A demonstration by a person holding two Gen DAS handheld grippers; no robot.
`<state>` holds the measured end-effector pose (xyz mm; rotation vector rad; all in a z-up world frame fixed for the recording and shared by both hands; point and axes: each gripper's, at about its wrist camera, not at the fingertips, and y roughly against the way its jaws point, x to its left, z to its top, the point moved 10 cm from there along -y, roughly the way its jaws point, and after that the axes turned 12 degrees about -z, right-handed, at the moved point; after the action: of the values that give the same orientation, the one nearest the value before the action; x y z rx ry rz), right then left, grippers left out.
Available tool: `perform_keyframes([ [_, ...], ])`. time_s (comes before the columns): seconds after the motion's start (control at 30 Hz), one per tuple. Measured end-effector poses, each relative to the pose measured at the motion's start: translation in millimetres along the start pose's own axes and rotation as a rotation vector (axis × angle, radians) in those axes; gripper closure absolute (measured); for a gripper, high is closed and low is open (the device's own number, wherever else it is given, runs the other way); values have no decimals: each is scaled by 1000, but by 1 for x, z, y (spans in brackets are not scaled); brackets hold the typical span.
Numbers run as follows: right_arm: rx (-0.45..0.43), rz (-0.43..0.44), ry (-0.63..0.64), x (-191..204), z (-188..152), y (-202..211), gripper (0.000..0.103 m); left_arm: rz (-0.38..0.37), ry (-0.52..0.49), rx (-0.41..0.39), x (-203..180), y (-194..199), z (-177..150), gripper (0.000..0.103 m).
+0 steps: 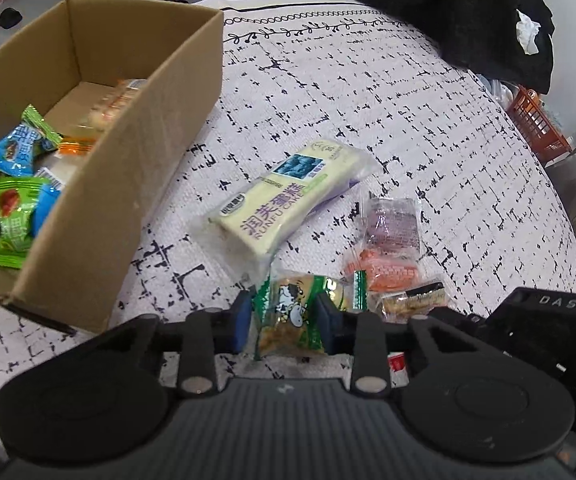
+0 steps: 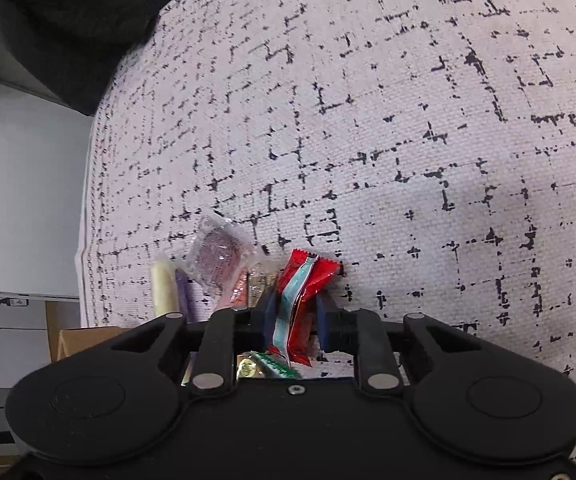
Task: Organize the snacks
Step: 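Grasp the green-striped candy with the left gripper while the right gripper grasps the red-white wrapper, then carry both packets into the cardboard box and open both grippers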
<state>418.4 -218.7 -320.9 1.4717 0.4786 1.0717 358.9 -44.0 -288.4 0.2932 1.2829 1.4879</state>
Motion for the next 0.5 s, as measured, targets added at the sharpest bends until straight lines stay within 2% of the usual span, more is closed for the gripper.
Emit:
perform_keyframes([
  [0.1, -11, 13, 5, -1, 1, 8, 84, -2, 4, -6, 0, 6, 0, 82],
  [0.13, -13, 16, 6, -1, 1, 10, 85, -2, 3, -10, -1, 9, 0, 88],
  [0.27, -15, 33, 5, -2, -2, 17, 86, -14, 2, -20, -5, 18, -1, 95],
  [0.5, -40, 66, 19, 0, -2, 34, 86, -19, -4, -65, -8, 39, 2, 98],
])
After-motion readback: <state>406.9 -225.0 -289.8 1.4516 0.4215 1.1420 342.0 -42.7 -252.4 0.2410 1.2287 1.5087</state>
